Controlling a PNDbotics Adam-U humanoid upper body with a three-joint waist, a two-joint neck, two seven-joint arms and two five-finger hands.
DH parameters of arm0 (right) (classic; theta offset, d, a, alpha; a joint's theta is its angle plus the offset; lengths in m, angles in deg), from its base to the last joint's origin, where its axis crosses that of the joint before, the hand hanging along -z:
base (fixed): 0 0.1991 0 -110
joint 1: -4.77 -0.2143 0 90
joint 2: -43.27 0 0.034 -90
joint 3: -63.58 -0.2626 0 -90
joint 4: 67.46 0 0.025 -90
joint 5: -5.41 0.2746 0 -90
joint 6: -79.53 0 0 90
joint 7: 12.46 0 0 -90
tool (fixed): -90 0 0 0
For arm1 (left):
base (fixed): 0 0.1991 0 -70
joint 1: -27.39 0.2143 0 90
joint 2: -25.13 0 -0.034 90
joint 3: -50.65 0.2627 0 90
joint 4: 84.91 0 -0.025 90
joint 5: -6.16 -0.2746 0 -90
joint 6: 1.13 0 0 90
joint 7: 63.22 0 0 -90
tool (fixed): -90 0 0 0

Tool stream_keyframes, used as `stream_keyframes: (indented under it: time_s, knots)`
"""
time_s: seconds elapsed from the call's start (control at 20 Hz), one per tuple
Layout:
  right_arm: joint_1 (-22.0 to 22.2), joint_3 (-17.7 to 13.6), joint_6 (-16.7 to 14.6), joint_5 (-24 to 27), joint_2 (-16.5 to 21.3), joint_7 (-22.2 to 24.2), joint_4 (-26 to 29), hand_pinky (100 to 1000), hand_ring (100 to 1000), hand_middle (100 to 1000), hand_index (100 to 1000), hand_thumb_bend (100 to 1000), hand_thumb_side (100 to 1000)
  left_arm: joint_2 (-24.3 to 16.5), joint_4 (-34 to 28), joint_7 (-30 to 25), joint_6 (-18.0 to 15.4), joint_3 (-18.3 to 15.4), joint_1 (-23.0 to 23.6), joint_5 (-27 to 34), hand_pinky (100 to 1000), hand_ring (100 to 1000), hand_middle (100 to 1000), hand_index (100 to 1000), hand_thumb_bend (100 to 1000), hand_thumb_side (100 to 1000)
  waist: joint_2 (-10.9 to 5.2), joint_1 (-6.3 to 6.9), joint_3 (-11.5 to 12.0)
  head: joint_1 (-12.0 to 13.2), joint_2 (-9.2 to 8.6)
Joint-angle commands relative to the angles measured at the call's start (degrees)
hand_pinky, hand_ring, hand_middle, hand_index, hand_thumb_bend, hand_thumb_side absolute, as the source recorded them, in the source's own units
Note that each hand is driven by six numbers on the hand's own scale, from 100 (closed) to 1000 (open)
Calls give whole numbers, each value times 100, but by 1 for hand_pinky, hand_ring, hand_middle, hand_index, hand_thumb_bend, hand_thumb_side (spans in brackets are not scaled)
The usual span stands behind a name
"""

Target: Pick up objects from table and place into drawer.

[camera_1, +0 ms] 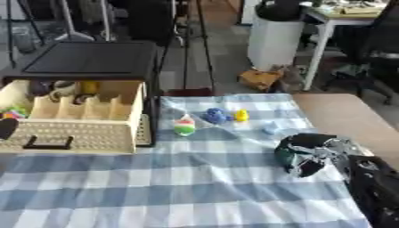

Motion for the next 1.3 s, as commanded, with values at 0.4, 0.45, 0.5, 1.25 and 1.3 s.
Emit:
stream_keyframes:
  time_s: [0.4,0.45,0.5,1.25,1.3]
  knots:
    - [-152,-43,7,-99,126,-539,109,397,446,509,695,100,176,-142,-106,13,5,-83,-63,-11,249,100,105,690,479,1000,-51,9,-1,10,-36]
    - [-181,-39,-1,-100,128,-559,136,388,440,507,693,100,174,-144,-106,12,4,-83,-62,-11,249,100,105,690,479,1000,-56,7,-1,12,-37]
    - [-210,-37,-5,-95,129,-576,167,388,440,507,694,100,173,-145,-106,12,4,-84,-61,-10,249,100,105,690,479,1000,-60,6,-2,14,-37]
    - [-520,3,-16,11,106,-531,426,349,418,496,681,100,155,-151,-106,12,14,-93,-49,-9,250,100,104,690,482,1000,-96,-12,0,32,-54]
    - [-538,4,-17,25,105,-526,450,348,418,496,681,100,154,-151,-106,14,16,-95,-49,-9,250,100,104,690,482,1000,-99,-13,-1,31,-54]
